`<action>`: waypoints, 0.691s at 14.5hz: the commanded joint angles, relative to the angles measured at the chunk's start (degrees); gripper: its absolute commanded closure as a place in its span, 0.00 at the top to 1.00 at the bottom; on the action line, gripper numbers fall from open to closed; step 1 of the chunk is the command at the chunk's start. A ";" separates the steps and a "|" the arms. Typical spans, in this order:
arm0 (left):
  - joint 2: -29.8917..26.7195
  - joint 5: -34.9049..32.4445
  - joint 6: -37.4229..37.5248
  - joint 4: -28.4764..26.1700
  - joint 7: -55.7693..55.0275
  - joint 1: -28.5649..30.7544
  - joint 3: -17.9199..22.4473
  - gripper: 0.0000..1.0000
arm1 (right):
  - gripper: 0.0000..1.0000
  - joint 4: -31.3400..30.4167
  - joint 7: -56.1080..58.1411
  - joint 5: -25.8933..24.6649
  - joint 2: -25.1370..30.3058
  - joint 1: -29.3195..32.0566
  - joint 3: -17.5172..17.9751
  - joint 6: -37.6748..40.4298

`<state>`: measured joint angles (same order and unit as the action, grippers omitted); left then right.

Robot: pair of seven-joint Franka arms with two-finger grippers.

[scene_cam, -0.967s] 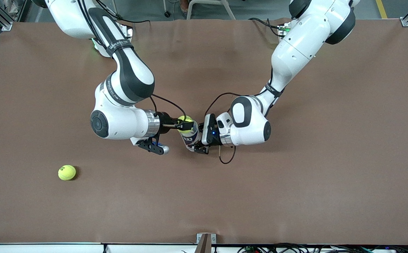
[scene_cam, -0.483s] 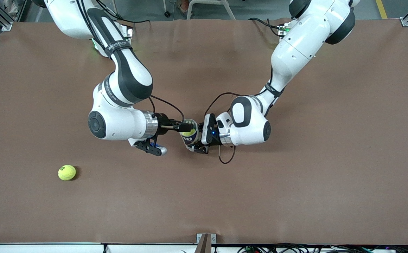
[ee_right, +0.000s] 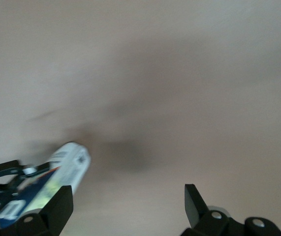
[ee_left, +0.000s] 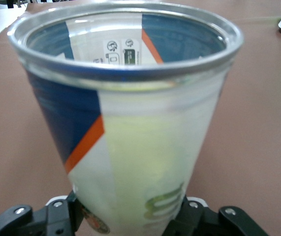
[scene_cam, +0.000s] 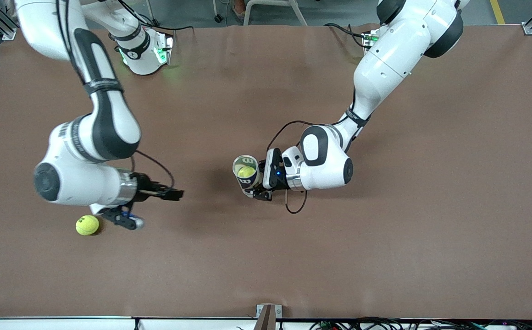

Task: Insert tennis ball vertically with right arm
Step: 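Move the right gripper to the second tennis ball and grasp it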

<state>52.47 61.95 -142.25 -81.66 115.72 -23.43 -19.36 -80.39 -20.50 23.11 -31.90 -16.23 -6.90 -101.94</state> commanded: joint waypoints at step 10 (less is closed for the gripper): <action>0.97 0.10 -0.31 -0.26 0.30 -0.30 0.29 0.76 | 1.00 -0.91 24.77 -25.57 -5.71 11.02 0.58 -9.57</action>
<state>52.53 61.96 -142.21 -81.67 115.51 -23.40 -19.36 -80.97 -2.46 -1.39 -35.98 -9.07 -7.19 -107.91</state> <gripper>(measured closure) 0.247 0.000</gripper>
